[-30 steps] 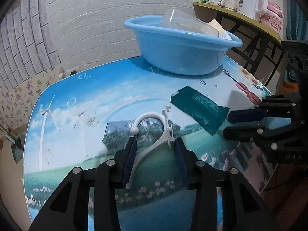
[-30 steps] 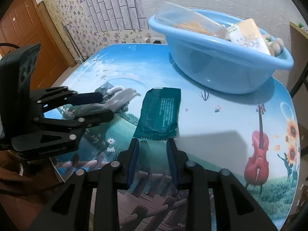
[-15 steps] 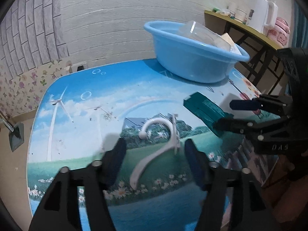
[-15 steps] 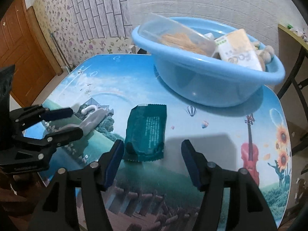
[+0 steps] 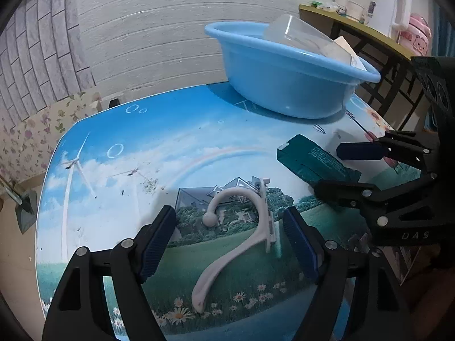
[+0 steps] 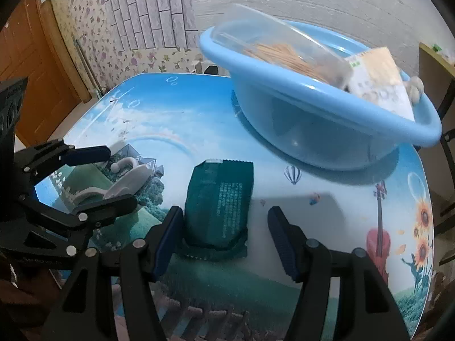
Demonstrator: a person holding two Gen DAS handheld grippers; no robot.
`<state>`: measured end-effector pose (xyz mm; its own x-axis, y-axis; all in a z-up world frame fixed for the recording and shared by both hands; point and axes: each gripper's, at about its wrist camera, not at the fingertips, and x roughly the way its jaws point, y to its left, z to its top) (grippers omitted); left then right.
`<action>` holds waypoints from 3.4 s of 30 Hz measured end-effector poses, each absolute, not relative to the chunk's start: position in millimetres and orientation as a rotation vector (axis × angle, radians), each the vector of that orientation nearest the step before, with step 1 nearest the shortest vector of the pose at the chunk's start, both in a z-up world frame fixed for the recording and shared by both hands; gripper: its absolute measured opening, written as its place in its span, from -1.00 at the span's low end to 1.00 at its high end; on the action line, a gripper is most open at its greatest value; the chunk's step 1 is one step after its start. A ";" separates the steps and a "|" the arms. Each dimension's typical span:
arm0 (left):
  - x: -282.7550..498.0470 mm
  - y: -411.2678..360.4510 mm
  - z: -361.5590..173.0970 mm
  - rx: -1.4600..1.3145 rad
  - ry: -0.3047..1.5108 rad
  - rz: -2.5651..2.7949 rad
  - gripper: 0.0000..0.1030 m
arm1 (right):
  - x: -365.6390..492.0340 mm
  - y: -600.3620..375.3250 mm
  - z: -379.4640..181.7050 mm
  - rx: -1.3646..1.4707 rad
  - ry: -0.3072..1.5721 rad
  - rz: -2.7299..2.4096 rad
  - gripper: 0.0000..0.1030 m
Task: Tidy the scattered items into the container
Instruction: 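Close the right gripper on the dark green pouch, then lift the hanger and green pouch and carry both over the basin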
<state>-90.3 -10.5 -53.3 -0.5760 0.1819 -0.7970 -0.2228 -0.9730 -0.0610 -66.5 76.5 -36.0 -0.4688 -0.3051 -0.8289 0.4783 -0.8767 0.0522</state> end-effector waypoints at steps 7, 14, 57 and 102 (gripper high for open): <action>-93.0 -9.5 -54.0 -1.309 0.103 2.607 0.44 | -66.3 73.8 -38.3 1.239 0.300 -2.358 0.36; -90.4 -8.1 -52.1 -1.272 0.123 2.622 -0.07 | -65.6 76.2 -38.1 1.217 0.300 -2.361 0.36; -65.4 -20.4 8.6 -1.090 -0.083 2.688 -0.06 | -43.5 102.3 10.3 1.035 0.170 -2.365 -0.13; -140.8 41.4 92.0 -0.817 0.044 2.650 -0.06 | -76.4 145.2 80.9 0.830 0.093 -2.521 -0.13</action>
<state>-140.8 41.4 92.0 -0.7653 0.3346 -0.5499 -0.3526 -0.9326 -0.0767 -76.4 145.2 80.9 -0.7004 -0.4227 -0.5751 0.4639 -0.8820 0.0832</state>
